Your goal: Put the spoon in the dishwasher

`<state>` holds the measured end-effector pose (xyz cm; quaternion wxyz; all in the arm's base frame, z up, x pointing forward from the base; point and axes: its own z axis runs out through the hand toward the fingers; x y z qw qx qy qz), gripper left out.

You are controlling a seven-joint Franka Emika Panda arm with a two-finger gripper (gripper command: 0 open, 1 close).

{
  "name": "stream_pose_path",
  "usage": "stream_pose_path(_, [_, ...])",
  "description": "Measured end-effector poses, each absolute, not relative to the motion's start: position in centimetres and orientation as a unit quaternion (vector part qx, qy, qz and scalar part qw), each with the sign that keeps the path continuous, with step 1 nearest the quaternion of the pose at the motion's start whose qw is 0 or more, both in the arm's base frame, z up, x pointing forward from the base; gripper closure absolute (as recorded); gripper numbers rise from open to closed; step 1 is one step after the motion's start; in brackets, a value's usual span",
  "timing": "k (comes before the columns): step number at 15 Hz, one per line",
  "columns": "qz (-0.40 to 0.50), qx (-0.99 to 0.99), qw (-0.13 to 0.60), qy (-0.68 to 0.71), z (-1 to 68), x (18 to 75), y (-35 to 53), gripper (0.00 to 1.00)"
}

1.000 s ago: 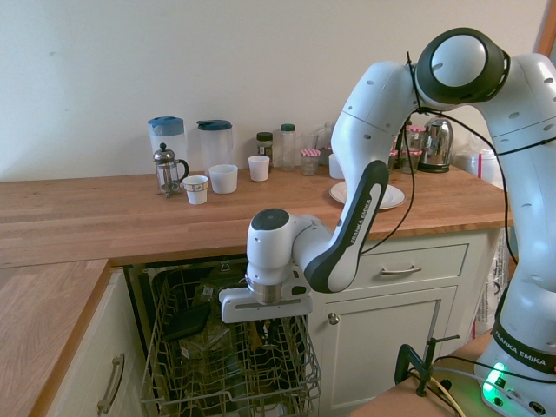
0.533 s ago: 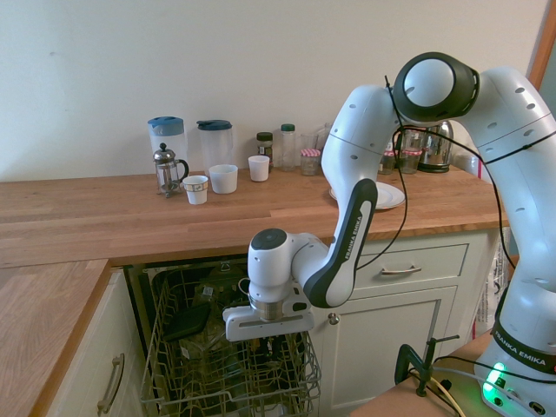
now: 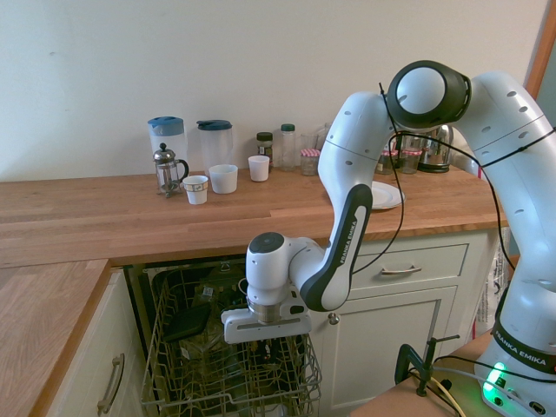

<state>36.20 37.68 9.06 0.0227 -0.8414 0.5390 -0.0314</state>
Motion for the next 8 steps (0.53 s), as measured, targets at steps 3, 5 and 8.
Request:
stream_pose_path(3, [-0.027,-0.843,0.027,0.537,8.25,36.64,38.08,0.00])
stream_pose_path(5, [-0.025,-0.843,0.027,0.536,8.13,36.75,38.35,0.00])
stream_pose_path(8, [-0.023,-0.844,0.027,0.536,8.00,36.47,38.89,0.00])
